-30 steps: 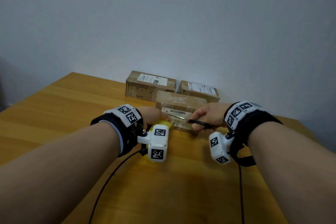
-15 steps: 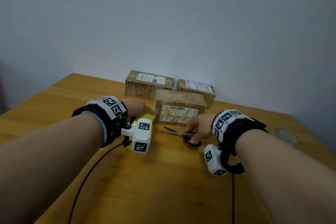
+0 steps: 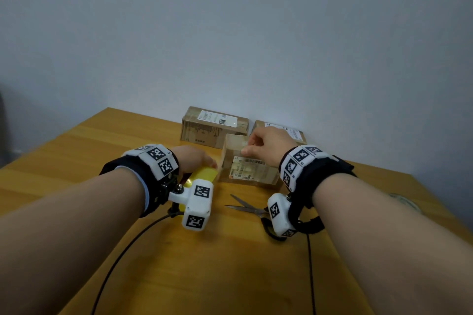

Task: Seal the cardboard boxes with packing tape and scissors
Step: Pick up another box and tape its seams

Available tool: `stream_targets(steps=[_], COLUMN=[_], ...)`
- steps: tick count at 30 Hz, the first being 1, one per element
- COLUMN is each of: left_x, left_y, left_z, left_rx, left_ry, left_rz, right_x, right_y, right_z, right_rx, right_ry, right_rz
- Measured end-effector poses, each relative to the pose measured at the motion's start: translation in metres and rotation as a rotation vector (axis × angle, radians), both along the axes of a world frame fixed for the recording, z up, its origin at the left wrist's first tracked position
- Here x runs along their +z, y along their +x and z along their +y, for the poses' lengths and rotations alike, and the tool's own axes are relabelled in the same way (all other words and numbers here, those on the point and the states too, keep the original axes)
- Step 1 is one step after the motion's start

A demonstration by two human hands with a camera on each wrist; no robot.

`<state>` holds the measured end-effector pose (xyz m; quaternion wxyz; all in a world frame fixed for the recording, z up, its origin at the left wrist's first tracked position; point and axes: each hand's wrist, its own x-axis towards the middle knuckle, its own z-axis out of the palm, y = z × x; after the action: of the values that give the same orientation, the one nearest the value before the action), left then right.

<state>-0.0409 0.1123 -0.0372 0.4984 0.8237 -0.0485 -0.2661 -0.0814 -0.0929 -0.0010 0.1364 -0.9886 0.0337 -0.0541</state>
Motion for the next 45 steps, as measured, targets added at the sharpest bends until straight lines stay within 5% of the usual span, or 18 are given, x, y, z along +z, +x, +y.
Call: stream_targets(steps=[7, 18, 27, 31, 36, 40, 43, 45], left_x=[-0.004, -0.007, -0.003, -0.010, -0.015, -0.009, 0.000, 0.005], left_y=[0.004, 0.010, 0.012, 0.020, 0.022, 0.018, 0.005, -0.004], left_z=[0.005, 0.002, 0.012, 0.019, 0.021, 0.020, 0.021, 0.021], left_rx=[-0.044, -0.055, -0.058, 0.005, 0.027, 0.001, -0.011, -0.016], left_ry=[-0.002, -0.022, 0.078, -0.021, -0.051, -0.048, -0.019, -0.060], left_rz=[-0.011, -0.013, 0.027, 0.004, 0.018, -0.032, -0.048, -0.058], right_x=[-0.016, -0.009, -0.008, -0.019, -0.030, -0.012, -0.001, 0.002], right_y=[0.027, 0.030, 0.028, 0.029, 0.033, 0.028, 0.019, 0.012], right_z=[0.010, 0.012, -0.004, -0.002, 0.006, 0.007, 0.020, 0.034], right_rx=[-0.070, 0.104, 0.082, 0.010, -0.067, -0.034, 0.008, 0.061], right_ry=[-0.130, -0.409, -0.216, -0.064, -0.097, -0.073, 0.086, 0.182], right_rz=[-0.011, 0.024, 0.119, 0.067, 0.036, 0.106, -0.011, 0.064])
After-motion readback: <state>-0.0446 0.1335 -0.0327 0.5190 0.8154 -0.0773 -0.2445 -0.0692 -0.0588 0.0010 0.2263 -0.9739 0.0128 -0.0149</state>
